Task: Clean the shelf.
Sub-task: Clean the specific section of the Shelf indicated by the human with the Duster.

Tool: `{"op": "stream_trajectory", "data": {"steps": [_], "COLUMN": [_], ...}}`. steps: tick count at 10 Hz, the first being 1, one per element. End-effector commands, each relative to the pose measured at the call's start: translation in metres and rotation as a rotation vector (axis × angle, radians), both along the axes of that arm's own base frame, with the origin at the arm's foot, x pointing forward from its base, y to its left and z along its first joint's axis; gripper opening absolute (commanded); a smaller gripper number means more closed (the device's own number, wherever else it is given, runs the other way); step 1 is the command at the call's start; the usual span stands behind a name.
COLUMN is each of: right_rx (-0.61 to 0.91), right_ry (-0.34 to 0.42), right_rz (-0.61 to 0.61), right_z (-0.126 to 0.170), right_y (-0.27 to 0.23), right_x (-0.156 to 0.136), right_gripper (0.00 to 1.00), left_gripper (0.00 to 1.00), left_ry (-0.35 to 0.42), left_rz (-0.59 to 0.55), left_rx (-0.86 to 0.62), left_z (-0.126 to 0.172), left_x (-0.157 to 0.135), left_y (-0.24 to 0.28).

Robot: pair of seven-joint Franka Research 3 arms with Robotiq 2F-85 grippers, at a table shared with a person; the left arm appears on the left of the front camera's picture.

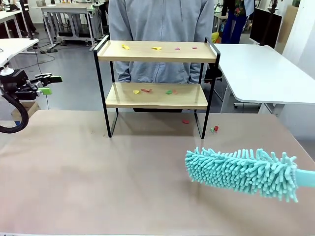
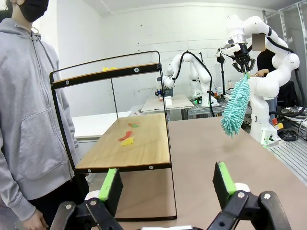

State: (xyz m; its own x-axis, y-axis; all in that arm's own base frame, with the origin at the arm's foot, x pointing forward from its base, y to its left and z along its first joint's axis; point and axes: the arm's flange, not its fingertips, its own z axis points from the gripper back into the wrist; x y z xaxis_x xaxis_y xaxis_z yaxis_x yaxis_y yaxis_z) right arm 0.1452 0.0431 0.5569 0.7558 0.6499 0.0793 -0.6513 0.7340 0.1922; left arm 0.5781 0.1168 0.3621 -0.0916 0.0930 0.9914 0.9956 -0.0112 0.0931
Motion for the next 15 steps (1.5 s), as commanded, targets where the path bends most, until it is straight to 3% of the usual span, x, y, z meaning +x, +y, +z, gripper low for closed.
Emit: {"op": "stream_trajectory", "data": {"steps": [1, 15], "right_rx": [0.003, 0.003], "right_ry": [-0.012, -0.012], "right_rz": [-0.008, -0.008], "right_z": [0.0014, 0.0014], "right_y": [0.0009, 0.0009], "right_x": [0.0008, 0.0008], "right_gripper": [0.13, 0.13], "left_gripper": [1.0, 1.0], "left_ry": [-0.013, -0.013], "left_rz": [0.0, 0.0], "left_rx": [-0.003, -0.003], "left_z": [0.0024, 0.0024], "left_x": [-0.0014, -0.0014], "left_y": [-0.0008, -0.0008]}}
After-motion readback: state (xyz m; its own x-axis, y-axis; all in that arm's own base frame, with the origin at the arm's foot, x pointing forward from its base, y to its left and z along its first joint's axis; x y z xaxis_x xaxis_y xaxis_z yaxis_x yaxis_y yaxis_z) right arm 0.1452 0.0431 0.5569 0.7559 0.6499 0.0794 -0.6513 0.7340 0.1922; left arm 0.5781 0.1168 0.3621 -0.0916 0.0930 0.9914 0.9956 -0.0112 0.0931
